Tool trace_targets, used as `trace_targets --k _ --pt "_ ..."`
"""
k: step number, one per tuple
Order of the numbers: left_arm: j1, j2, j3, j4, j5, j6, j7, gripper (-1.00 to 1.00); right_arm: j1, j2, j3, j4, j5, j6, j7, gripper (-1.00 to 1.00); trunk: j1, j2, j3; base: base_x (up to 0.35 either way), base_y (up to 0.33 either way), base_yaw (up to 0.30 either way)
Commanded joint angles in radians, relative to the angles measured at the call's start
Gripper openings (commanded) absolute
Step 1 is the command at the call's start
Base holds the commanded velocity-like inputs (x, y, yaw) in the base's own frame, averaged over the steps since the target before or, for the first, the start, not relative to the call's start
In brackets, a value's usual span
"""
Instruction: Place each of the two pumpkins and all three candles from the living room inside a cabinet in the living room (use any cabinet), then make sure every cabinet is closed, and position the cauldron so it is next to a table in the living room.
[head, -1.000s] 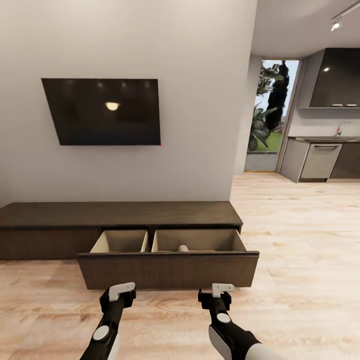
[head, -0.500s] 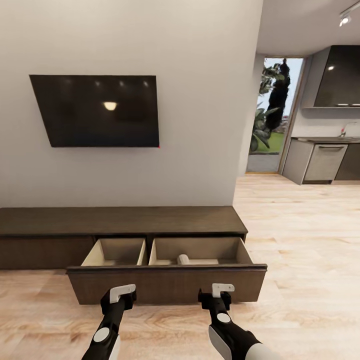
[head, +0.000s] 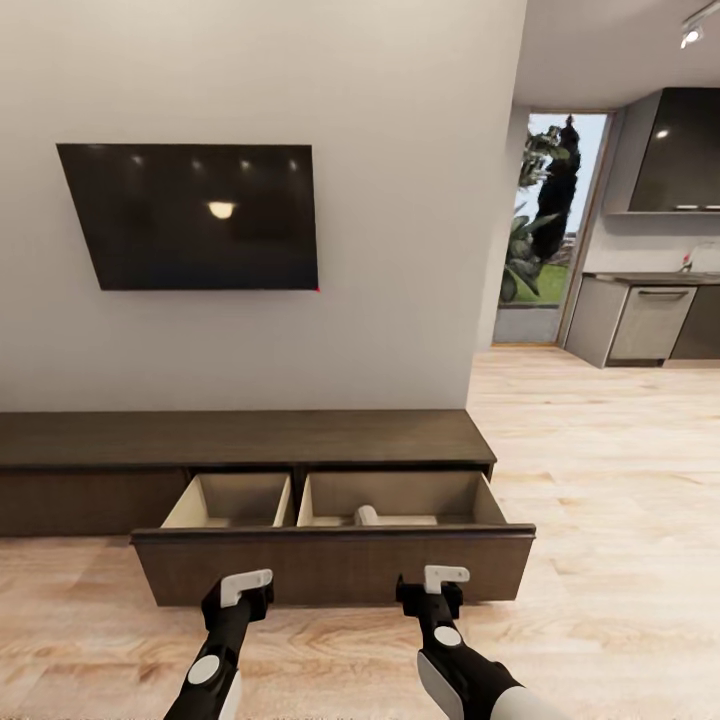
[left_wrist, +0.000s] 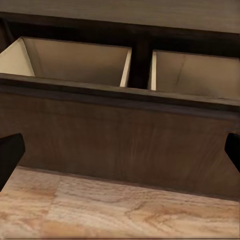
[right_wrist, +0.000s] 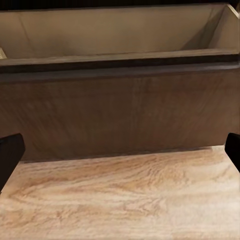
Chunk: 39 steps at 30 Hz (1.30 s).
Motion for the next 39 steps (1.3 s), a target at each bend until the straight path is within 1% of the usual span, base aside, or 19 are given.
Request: trace_targets --k 1,5,8,18,33,39 --pt "0.0 0.0 0.0 0.004 0.0 0.001 0.0 1.0 0.0 0.0 0.0 0.0 0.0 -0.008 0.001 1.0 0.004 -0.007 -0.003 0.0 0.0 0.0" --pt "0.0 0.0 -0.003 0.037 -0.001 0.001 0.0 1.0 0.0 -0.001 0.001 0.0 0.001 -0.02 0.001 1.0 0.019 -0.035 -0.016 0.0 0.0 0.0" --pt "0.0 0.001 -0.006 0.047 -0.001 0.001 0.0 1.0 0.0 -0.001 0.002 0.0 0.001 -0.024 0.002 1.0 0.031 -0.056 -0.025 0.0 0.0 0.0" --pt "0.0 0.001 -0.008 0.05 -0.001 0.0 -0.001 1.0 0.0 -0.001 0.003 0.006 0.002 -0.044 0.002 1.0 0.069 -0.126 -0.056 0.0 0.0 0.0" --pt "0.0 0.001 -0.008 0.049 -0.001 -0.002 -0.001 1.0 0.001 -0.001 0.005 0.006 0.002 -0.046 0.002 1.0 0.127 -0.231 -0.103 0.0 0.0 0.0" --pt "0.0 0.001 -0.008 0.049 -0.001 -0.003 -0.001 1.0 0.0 -0.001 0.005 0.006 0.002 -0.046 0.002 1.0 0.127 -0.231 -0.103 0.0 0.0 0.0"
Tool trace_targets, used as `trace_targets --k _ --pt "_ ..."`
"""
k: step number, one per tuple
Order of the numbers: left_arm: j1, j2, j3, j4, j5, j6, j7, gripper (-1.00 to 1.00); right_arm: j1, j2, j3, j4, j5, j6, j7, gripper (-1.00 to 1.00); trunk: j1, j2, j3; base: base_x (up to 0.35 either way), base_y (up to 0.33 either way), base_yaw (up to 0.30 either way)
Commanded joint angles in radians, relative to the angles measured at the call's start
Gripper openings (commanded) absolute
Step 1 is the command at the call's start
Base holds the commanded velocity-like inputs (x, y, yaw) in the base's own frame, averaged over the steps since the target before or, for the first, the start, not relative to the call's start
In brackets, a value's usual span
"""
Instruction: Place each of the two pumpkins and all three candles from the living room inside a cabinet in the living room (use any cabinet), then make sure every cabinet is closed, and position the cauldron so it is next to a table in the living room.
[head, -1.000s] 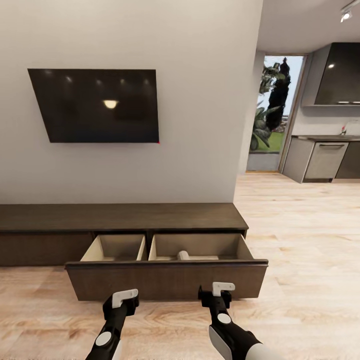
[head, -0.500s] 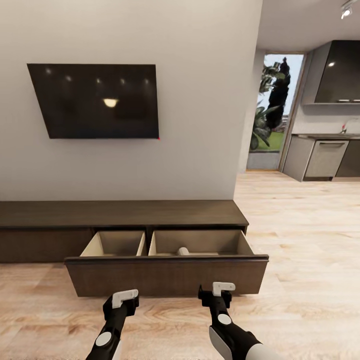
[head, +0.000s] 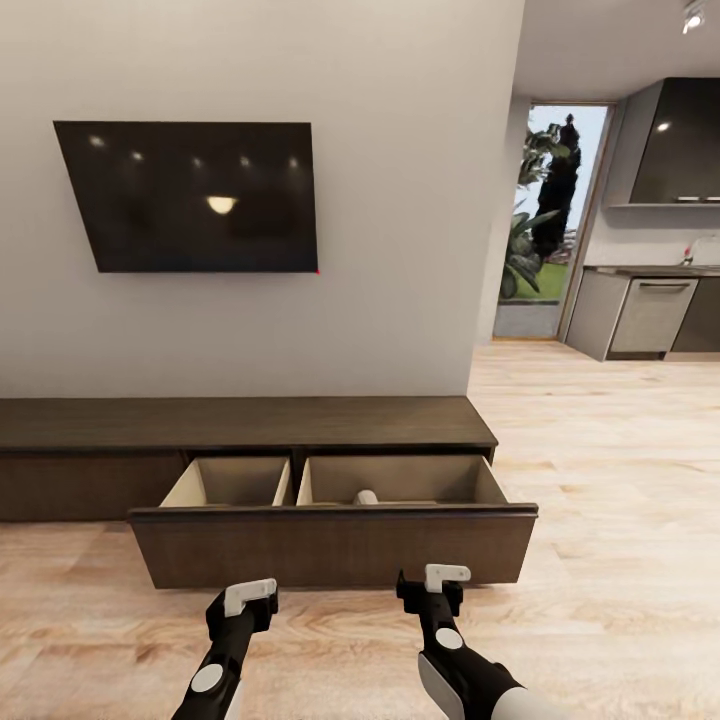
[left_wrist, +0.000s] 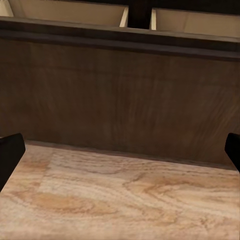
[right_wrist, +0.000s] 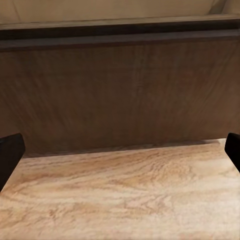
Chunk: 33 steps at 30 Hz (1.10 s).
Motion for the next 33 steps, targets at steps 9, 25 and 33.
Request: trace_targets --k 9,25,33 --pt "0.0 0.0 -0.001 0.0 0.0 0.004 0.0 1.0 0.0 0.0 0.0 0.0 0.0 0.0 0.0 1.0 0.0 0.0 0.0 0.169 0.0 0.0" --pt "0.0 0.0 0.0 0.0 0.0 -0.007 0.001 1.0 0.0 0.0 0.0 0.0 0.0 0.0 0.0 1.0 0.0 0.0 0.0 0.111 0.0 0.0" --pt "0.0 -0.001 0.0 0.0 0.0 -0.007 0.0 1.0 0.0 0.0 0.001 0.0 0.001 0.0 0.0 1.0 0.015 -0.028 -0.013 0.0 0.0 0.0"
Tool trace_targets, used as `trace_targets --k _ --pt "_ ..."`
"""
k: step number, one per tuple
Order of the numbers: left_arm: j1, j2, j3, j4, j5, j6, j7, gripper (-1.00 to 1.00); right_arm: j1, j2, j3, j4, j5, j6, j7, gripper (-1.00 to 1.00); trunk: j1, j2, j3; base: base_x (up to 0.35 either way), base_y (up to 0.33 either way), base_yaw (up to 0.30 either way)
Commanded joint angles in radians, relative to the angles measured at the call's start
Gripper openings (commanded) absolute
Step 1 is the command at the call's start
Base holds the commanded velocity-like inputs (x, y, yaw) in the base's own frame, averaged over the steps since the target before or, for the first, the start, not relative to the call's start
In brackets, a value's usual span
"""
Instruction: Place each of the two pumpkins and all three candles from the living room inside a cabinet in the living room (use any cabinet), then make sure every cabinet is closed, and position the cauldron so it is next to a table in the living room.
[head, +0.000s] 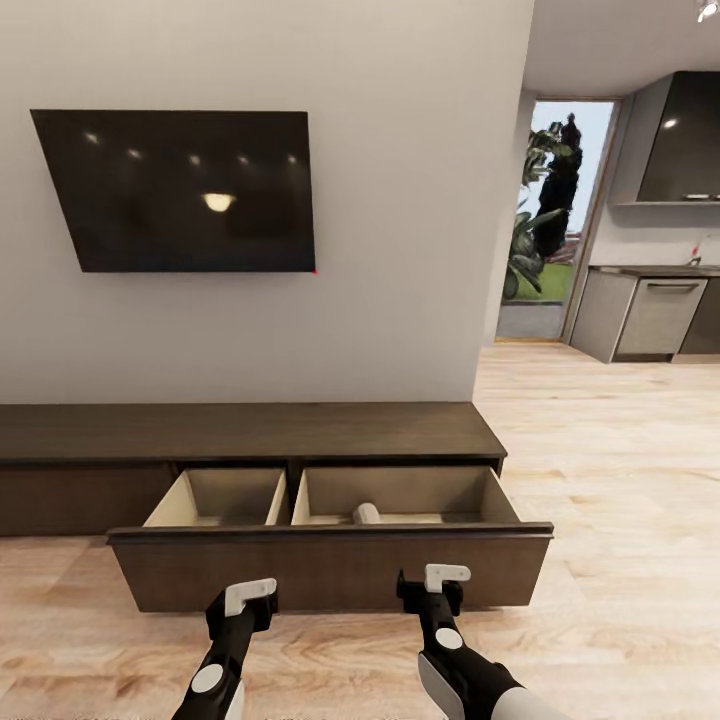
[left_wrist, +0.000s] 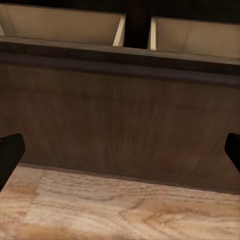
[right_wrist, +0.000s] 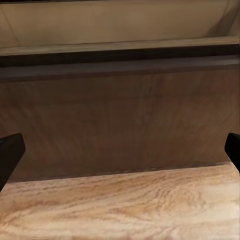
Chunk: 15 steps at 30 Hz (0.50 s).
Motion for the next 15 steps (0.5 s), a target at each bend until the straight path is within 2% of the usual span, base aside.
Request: trace_targets --k 1,15 --pt "0.0 0.0 0.0 0.0 0.0 0.0 0.0 1.0 0.0 0.0 0.0 0.0 0.0 0.0 0.0 1.0 0.004 -0.007 -0.003 0.0 0.0 0.0" --pt "0.0 0.0 0.0 0.0 0.0 0.0 0.001 1.0 0.001 0.0 0.001 0.0 0.001 0.0 0.0 1.0 0.058 -0.105 -0.047 0.0 0.0 0.0"
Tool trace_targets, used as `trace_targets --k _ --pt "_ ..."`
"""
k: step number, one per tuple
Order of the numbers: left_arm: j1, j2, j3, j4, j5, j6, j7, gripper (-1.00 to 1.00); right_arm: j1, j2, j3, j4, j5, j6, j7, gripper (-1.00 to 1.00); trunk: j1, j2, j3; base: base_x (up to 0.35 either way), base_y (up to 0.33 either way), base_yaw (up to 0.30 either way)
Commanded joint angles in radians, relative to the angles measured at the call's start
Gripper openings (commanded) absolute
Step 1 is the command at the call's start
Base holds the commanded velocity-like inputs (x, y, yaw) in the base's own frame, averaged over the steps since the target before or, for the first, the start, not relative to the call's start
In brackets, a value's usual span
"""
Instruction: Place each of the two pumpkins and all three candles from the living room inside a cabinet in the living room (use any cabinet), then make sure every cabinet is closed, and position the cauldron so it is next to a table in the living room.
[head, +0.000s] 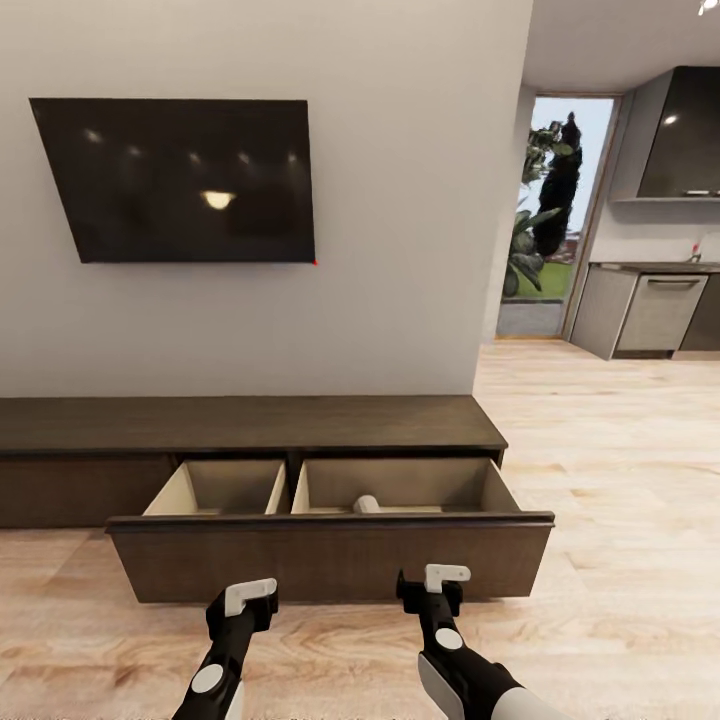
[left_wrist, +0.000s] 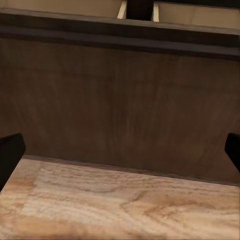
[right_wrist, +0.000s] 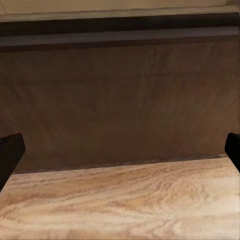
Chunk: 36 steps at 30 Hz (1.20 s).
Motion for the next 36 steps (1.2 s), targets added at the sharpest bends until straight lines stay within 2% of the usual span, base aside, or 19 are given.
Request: trace_targets --k 1,4,12,26,36 --pt "0.0 0.0 0.0 0.0 0.0 0.0 0.0 1.0 0.0 0.0 0.0 0.0 0.0 0.0 0.0 1.0 0.004 -0.007 -0.003 0.0 0.0 0.0" --pt "0.0 0.0 0.0 0.0 0.0 0.0 0.0 1.0 0.0 0.0 0.0 0.0 0.0 0.0 0.0 1.0 0.015 -0.028 -0.013 0.0 0.0 0.0" --pt "0.0 0.0 0.0 0.0 0.0 0.002 0.0 1.0 0.0 0.0 0.0 0.0 0.0 0.0 0.0 1.0 0.015 -0.028 -0.013 0.006 0.0 0.0" --pt "0.0 0.0 0.0 0.001 0.0 0.006 0.0 1.0 0.0 0.0 0.0 0.0 0.0 0.0 0.0 1.0 0.015 -0.028 -0.013 0.266 0.0 0.0" --pt "0.0 0.0 0.0 0.0 0.0 -0.001 0.0 1.0 0.0 0.001 0.0 0.0 0.0 0.0 0.0 1.0 0.015 -0.028 -0.013 0.031 0.0 0.0"
